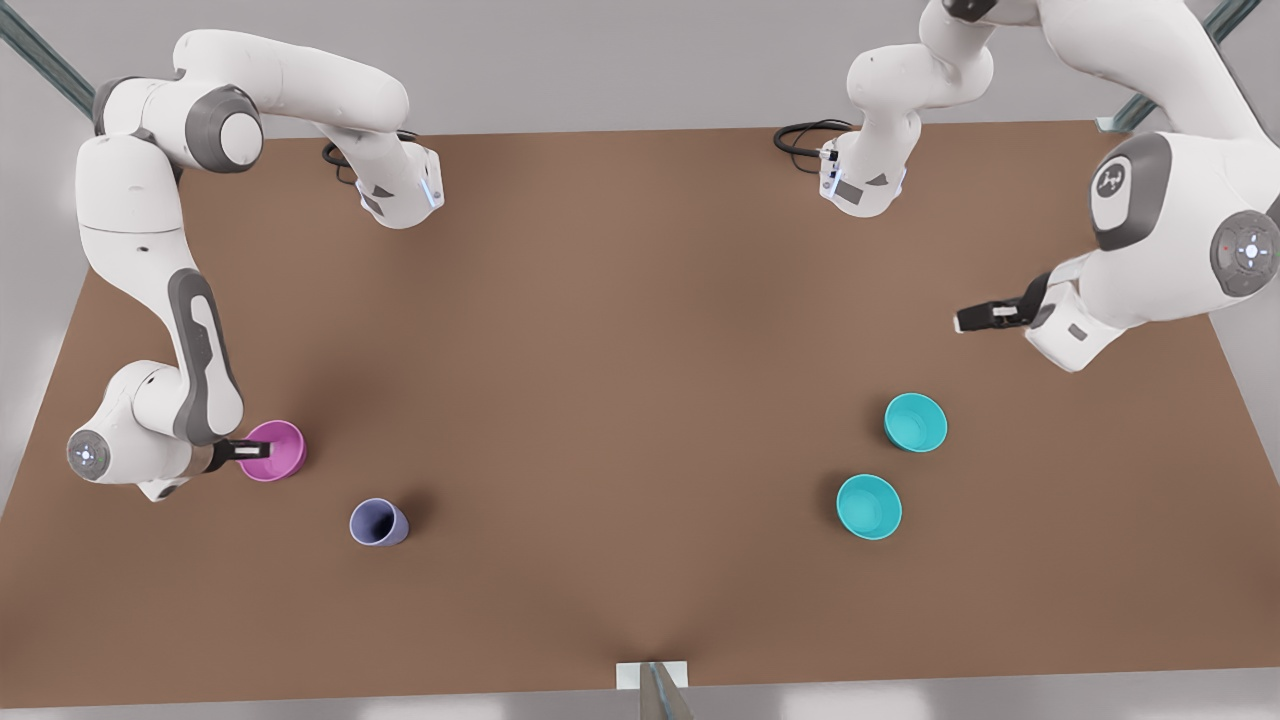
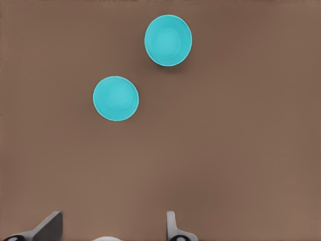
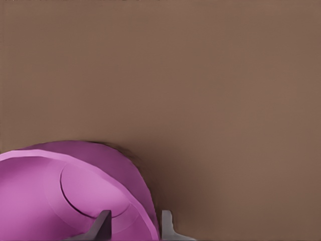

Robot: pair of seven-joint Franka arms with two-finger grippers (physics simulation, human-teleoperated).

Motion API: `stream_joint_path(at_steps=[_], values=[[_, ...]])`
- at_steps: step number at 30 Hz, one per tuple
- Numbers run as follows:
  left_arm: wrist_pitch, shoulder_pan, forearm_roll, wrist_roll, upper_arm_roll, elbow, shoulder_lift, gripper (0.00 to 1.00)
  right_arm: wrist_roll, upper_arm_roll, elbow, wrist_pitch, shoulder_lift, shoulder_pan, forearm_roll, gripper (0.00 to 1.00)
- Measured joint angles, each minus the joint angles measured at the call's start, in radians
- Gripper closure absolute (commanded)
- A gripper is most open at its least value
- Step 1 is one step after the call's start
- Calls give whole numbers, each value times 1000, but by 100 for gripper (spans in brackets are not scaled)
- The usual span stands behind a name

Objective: Stack the blue bowl on the pink bowl

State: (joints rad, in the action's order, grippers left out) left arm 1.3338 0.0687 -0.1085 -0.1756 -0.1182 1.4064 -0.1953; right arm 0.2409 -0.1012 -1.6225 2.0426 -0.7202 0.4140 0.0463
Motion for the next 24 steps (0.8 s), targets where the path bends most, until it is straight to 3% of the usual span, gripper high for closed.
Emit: stream_joint_path(at_steps=[3,10,14,16,19,24], values=[[11,12,-2,1,0,1,-2,0,16,-3,22,-19,11,5,-2,79],[12,36,-4,2,0,-5,-16,0,70,-62,-12,-226,214,-7,-126,79],[-15,39,-3,7,-2,-3,-30,0,33,-92,33,-298,297,-299,-296,79],[-6,39,-2,15,-2,-4,-42,0,-33,-94,61,-245,260,-504,-386,79],[22,-57,-2,39,117,19,-59,0,-175,-81,260,-128,53,-760,-449,79],[167,-51,-13,103,166,96,-201,0,-414,-11,441,52,-207,-939,-457,79]])
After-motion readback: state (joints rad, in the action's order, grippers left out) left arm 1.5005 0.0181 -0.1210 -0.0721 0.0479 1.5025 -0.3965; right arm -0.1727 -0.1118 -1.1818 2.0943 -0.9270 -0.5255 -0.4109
